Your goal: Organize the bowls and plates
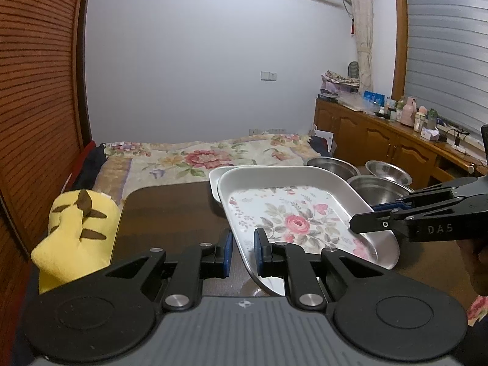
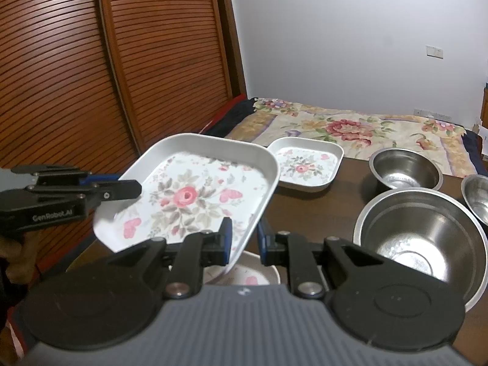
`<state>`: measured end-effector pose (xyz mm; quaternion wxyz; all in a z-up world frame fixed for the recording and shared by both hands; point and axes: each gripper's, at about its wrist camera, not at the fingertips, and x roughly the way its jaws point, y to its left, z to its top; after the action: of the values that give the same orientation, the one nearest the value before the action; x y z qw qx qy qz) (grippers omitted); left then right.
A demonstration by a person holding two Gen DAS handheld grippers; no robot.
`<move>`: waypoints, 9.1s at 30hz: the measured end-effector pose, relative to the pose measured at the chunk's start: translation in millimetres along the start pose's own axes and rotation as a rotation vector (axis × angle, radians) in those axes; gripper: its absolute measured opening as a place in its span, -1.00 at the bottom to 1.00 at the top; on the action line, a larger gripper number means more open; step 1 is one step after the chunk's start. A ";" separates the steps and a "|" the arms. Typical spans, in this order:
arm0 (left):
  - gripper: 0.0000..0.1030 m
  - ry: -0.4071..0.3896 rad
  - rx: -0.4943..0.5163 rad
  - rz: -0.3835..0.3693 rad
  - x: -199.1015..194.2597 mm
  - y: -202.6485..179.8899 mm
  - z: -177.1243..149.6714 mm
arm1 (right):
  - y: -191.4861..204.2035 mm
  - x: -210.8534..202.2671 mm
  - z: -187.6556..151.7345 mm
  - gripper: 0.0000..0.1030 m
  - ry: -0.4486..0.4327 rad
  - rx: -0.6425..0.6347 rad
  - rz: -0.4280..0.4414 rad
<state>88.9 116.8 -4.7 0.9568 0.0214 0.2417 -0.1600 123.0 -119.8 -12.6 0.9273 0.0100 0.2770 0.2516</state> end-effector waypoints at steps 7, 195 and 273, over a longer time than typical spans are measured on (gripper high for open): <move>-0.69 0.033 -0.012 -0.019 1.6 -1.5 -16.8 | 0.2 -3.2 -14.3 -0.62 -0.001 0.010 -0.004; -0.69 0.238 -0.155 -0.094 211.2 70.0 60.6 | -82.3 162.5 83.2 -0.64 0.307 -0.085 -0.030; -0.68 0.164 -0.127 -0.131 21.5 7.9 -34.7 | -13.1 8.0 -30.9 -0.64 0.149 -0.020 0.044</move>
<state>93.4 122.0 -45.7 0.9209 -0.0419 0.3295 -0.2041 118.8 -131.3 -44.9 0.8984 -0.0119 0.3426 0.2746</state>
